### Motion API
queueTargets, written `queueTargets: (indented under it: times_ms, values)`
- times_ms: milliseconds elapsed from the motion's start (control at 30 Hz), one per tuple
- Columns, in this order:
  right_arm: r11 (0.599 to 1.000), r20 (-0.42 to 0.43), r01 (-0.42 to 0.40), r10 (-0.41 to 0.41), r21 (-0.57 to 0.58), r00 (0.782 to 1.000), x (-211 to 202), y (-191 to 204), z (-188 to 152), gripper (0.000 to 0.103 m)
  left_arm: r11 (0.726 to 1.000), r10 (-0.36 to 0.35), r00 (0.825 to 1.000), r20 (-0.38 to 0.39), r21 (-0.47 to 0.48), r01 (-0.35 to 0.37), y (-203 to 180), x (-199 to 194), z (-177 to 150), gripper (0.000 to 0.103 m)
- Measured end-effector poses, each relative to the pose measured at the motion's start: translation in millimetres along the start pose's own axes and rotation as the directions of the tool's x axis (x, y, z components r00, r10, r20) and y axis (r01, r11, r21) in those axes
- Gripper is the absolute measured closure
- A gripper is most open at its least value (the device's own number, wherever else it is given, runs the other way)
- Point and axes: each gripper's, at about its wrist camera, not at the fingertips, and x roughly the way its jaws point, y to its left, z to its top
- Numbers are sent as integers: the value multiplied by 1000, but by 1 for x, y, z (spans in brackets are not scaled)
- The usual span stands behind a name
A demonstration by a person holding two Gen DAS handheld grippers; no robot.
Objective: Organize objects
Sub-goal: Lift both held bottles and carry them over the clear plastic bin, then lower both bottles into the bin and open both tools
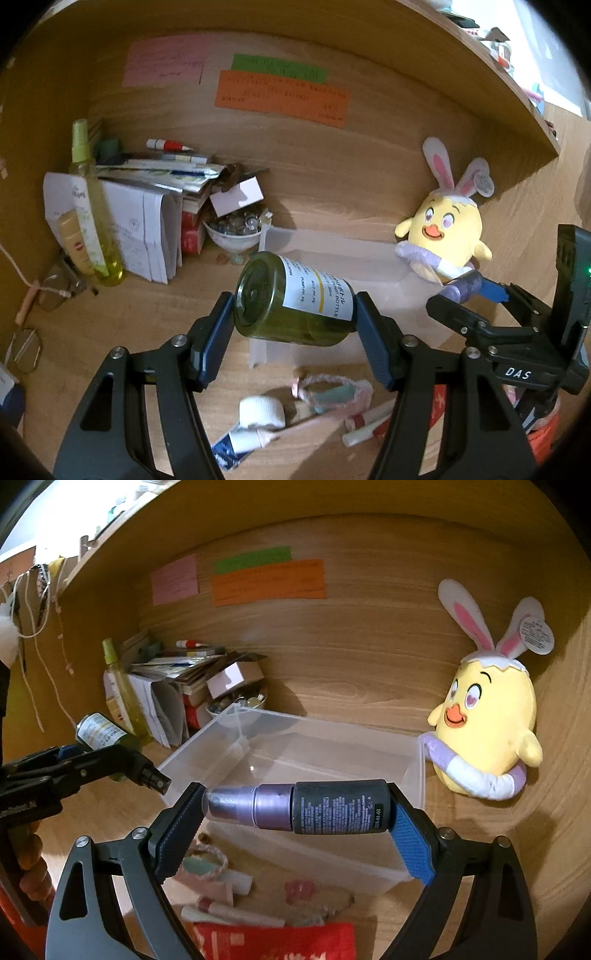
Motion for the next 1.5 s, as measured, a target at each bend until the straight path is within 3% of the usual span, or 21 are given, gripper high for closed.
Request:
queueTargets:
  times_ms: [433, 1033, 1500]
  values:
    - [999, -1, 40, -40, 8, 999, 29, -16, 30, 11, 1000, -6, 999, -31, 13, 7, -3, 39, 27, 39]
    - [998, -159, 67, -66, -1, 985, 80, -27, 5, 11, 998, 14, 985, -170, 62, -3, -15, 103, 12, 39]
    - [996, -216, 86, -88, -22, 972, 94, -27, -1, 11, 990, 39, 984, -174, 138, -14, -24, 113, 8, 39]
